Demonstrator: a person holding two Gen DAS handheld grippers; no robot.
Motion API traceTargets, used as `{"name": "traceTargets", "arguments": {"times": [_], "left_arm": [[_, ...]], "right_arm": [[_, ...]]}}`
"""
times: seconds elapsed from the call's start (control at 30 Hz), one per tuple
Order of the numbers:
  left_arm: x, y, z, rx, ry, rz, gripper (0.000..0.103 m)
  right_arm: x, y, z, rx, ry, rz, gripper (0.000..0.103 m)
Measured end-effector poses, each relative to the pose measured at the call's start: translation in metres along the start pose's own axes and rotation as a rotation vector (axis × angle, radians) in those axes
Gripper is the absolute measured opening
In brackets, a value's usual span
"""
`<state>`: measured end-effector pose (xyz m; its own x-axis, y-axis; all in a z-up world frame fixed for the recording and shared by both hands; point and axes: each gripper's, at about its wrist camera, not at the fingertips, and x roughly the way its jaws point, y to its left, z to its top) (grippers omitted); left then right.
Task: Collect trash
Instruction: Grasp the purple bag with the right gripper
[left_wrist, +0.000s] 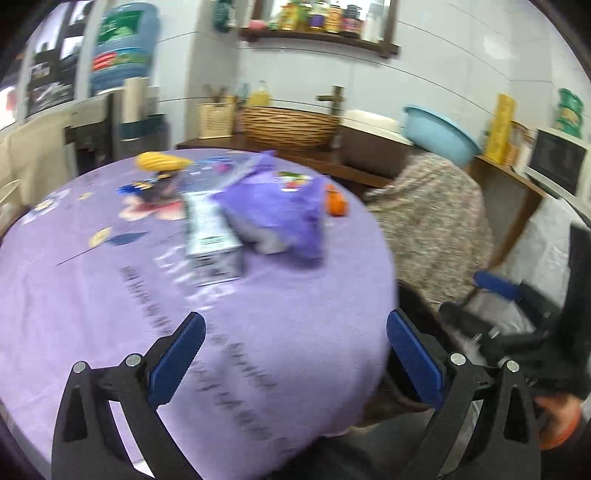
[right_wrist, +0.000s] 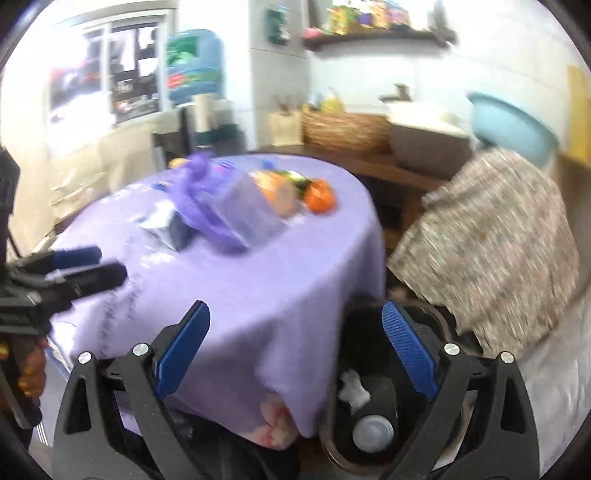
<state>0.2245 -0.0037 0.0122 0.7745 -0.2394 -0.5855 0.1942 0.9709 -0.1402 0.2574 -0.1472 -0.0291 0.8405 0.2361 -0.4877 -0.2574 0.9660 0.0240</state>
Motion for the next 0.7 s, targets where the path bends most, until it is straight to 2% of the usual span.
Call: {"name": "traceTargets", "arguments": {"times": [0.13,0.27,0.33,0.43,0.53,0.6,0.67,0.7], "left_arm": [[-0.006,0.032,-0.001,-0.049,-0.008,0.049,0.098],[-0.009,0.045,-0.004,-0.079,-0.010,0.072,0.098],[-0.011,0.052,-0.007,-0.083,-0.008,0.079,0.098],[-0.013,0.057,-0.012,-0.082,-0.002,0.095,0.098],[-0.013,0.062,-0.015,-0.089,0.003,0.102,0.098],[-0.012,0.065,-0.016,-0.096,0.008,0.102,0.098],[-0.010,0.067,-0.017,-0.101,0.014,0.100,0.098],[-0.010,0.067,-0.017,-0.101,0.016,0.098,0.098]], "right_arm": [[0.014,0.028,0.026,-0.040,-0.026,0.069,0.093],[0.041,0.056,0.048,-0.115,-0.033,0.120,0.093],[0.053,0.072,0.054,-0.184,-0.038,0.113,0.093],[0.072,0.092,0.062,-0.302,-0.052,0.047,0.090],[0.093,0.106,0.067,-0.367,-0.037,0.020,0.073],[0.104,0.110,0.068,-0.401,-0.026,-0.025,0.066],[0.113,0.109,0.068,-0.414,-0.011,-0.056,0.049],[0.113,0.106,0.068,-0.403,-0.010,-0.052,0.036]]}}
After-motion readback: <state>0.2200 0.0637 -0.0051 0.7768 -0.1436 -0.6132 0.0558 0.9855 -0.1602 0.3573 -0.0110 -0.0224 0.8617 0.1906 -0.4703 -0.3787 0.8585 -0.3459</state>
